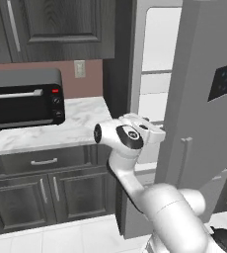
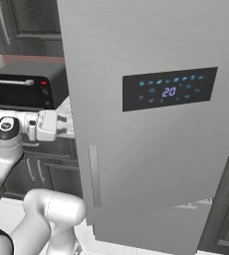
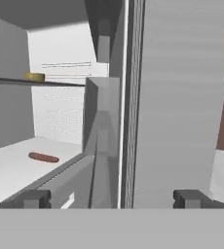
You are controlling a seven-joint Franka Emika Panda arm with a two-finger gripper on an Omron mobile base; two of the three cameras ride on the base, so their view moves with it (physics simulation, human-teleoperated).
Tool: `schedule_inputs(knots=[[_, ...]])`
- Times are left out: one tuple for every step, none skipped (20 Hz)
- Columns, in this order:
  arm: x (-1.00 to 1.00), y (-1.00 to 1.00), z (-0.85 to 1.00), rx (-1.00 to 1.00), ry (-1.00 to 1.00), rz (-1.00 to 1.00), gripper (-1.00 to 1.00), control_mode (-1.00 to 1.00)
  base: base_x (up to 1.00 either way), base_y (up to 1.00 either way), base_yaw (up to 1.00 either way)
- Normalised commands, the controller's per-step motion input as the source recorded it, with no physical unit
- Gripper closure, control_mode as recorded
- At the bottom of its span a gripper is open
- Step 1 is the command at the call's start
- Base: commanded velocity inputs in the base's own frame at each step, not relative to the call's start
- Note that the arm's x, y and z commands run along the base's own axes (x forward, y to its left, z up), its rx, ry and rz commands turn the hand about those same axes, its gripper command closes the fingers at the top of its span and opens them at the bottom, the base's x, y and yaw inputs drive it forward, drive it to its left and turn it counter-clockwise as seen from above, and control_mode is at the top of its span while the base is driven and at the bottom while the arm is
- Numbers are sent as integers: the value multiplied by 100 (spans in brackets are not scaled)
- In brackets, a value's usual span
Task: Retrieve the sausage and cheese from the fridge and place them on the cutting board on the counter.
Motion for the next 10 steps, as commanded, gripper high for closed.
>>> schedule_inputs(knots=[[49, -65, 0, 0, -7, -9, -100, -100, 0, 0, 0], [53, -58, 0, 0, -8, -10, -100, -100, 0, 0, 0], [49, -54, 0, -1, -10, -10, -100, -100, 0, 0, 0], [46, -51, 0, -3, -12, -10, -100, -100, 0, 0, 0], [38, -48, 0, -4, -14, -10, -100, -100, 0, 0, 0], [19, -44, 0, -6, -18, -9, -100, -100, 0, 0, 0], [0, -44, 0, -7, -20, -9, -100, -100, 0, 0, 0], [0, -44, 0, -7, -21, -9, -100, -100, 0, 0, 0], [0, -49, 0, -4, -18, -9, -100, -100, 0, 0, 0], [-17, -50, 0, -3, -18, -9, -100, -100, 0, 0, 0]])
